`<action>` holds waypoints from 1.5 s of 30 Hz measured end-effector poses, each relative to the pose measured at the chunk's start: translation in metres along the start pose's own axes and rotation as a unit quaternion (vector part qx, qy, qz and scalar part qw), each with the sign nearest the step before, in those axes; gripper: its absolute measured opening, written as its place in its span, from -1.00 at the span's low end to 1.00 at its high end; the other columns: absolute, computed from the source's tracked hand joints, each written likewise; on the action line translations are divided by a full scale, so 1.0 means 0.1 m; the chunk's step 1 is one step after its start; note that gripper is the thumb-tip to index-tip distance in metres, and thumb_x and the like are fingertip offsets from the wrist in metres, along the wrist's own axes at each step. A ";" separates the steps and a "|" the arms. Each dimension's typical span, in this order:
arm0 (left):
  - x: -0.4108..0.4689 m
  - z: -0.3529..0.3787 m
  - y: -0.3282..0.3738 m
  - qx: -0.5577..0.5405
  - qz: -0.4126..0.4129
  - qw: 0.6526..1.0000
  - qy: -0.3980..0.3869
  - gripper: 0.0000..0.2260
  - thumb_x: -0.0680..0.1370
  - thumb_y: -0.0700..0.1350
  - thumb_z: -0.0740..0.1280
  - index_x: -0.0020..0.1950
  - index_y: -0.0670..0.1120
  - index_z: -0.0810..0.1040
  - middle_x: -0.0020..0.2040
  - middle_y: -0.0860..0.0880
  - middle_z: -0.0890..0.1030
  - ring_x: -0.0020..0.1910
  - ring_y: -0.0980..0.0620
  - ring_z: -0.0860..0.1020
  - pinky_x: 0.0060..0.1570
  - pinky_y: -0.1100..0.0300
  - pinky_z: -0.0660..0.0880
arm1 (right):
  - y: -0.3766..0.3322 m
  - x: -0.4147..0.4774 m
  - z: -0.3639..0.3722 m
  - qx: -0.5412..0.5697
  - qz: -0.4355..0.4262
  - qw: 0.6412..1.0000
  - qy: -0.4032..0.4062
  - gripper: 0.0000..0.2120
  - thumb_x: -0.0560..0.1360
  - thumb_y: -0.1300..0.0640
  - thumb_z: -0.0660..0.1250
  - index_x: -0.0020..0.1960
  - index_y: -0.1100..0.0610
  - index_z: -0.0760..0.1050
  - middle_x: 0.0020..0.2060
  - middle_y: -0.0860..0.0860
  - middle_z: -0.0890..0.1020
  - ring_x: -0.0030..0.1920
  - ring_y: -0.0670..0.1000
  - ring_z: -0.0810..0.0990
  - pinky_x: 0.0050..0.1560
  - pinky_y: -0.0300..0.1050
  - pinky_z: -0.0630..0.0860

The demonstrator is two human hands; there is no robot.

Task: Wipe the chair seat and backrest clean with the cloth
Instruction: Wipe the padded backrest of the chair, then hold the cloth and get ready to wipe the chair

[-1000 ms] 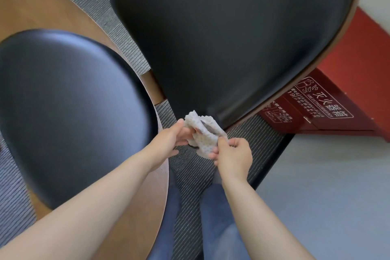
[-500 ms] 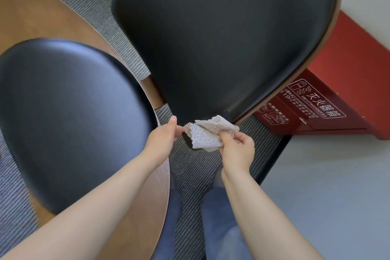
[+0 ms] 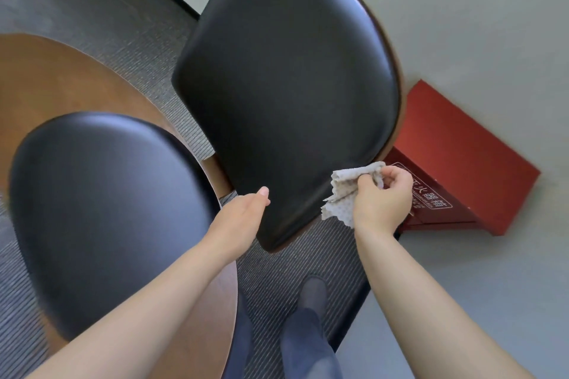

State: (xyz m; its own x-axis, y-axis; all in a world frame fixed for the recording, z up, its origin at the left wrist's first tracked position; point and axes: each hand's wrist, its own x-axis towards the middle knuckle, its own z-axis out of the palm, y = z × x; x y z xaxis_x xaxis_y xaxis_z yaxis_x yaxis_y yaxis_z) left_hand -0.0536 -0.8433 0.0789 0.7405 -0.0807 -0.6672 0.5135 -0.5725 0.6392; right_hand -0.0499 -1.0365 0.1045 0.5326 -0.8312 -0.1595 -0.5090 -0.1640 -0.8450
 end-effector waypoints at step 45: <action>-3.89 -2.14 1.15 0.165 0.088 0.858 0.478 -0.72 0.54 0.02 0.30 0.24 0.04 0.53 0.19 0.14 0.52 -0.17 0.14 0.38 -0.06 0.33 0.29 | -3.48 -1.84 -1.15 -0.034 -0.609 0.623 -0.489 -0.78 0.40 0.24 0.36 -0.11 -0.05 0.45 -0.22 -0.21 0.53 -0.15 -0.15 0.49 -0.21 -0.31 0.41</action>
State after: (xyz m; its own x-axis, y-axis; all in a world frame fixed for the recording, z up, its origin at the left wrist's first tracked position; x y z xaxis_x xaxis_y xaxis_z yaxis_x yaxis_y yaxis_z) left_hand -0.1898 -0.7029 0.4941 0.8925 0.4260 0.1483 0.3225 -0.8325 0.4505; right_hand -0.0489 -0.8879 0.4864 0.6926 0.6480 0.3168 0.6667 -0.4075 -0.6241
